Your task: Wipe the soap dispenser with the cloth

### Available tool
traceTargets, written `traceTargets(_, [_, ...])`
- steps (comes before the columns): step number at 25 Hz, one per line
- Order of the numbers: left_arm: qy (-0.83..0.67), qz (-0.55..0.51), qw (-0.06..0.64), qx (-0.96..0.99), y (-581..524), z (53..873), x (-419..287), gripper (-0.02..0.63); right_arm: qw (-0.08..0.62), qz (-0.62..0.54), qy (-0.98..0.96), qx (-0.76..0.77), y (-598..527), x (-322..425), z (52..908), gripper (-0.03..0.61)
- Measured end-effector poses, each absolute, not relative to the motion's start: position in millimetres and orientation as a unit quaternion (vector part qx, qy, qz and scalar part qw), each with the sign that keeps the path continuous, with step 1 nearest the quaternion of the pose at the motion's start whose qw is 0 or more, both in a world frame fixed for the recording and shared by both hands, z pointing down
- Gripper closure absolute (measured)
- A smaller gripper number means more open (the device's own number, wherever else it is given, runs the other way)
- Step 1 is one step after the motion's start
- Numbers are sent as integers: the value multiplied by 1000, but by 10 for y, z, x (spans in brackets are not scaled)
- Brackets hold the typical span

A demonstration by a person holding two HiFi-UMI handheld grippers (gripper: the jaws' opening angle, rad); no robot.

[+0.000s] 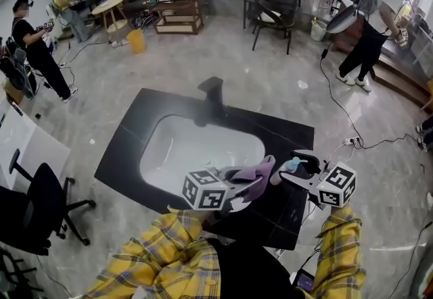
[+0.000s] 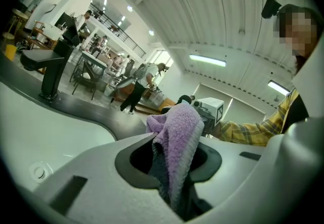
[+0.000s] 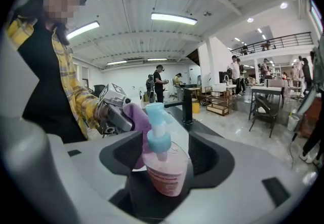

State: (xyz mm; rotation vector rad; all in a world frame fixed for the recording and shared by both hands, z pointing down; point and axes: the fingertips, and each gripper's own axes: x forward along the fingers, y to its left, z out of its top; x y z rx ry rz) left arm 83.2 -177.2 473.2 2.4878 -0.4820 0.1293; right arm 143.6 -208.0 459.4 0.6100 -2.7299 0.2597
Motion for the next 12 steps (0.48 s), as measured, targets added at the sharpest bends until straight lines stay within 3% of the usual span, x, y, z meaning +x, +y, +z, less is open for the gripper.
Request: traceTargets(12, [-178,58,306,934,-1774,4813,993,525,160,118,-969,145,-2088,1418,4606,333])
